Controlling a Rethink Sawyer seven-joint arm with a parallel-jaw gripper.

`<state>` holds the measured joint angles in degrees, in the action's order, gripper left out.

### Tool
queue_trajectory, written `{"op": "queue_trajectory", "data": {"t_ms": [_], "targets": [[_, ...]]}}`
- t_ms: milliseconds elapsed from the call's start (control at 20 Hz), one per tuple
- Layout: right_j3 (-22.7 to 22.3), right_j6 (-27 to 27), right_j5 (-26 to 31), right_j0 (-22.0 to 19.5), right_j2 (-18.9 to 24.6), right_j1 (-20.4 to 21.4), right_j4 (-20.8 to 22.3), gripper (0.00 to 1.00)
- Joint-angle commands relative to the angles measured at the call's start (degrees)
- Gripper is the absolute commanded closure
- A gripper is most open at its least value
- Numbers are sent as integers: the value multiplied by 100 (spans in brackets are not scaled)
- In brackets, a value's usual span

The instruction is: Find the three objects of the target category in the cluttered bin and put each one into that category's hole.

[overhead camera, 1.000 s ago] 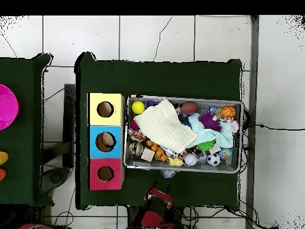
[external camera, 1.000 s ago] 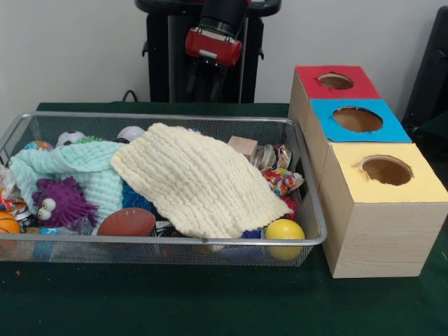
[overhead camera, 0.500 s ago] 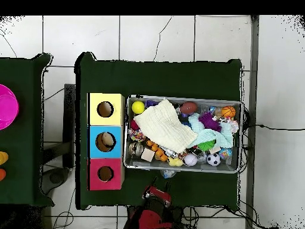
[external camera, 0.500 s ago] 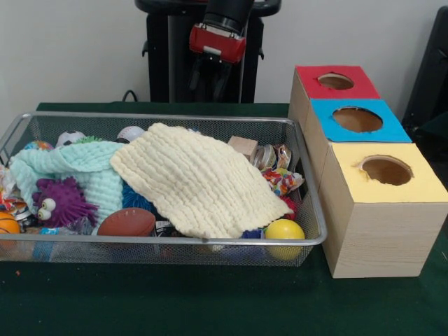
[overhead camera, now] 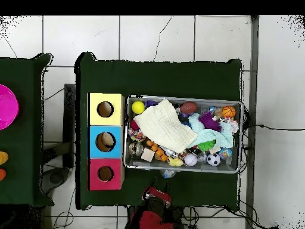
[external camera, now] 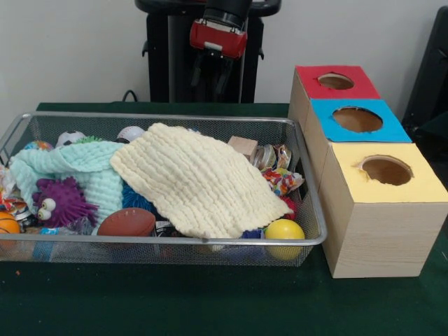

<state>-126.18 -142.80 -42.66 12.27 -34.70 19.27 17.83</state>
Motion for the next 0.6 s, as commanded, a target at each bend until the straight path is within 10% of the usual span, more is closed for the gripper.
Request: {"op": "queue_trajectory", "data": {"t_ms": [50, 600], "targets": [[668, -222, 211, -156, 698, -125, 97, 0], [454, -96, -732, -121, 398, -676, 148, 0]]}}
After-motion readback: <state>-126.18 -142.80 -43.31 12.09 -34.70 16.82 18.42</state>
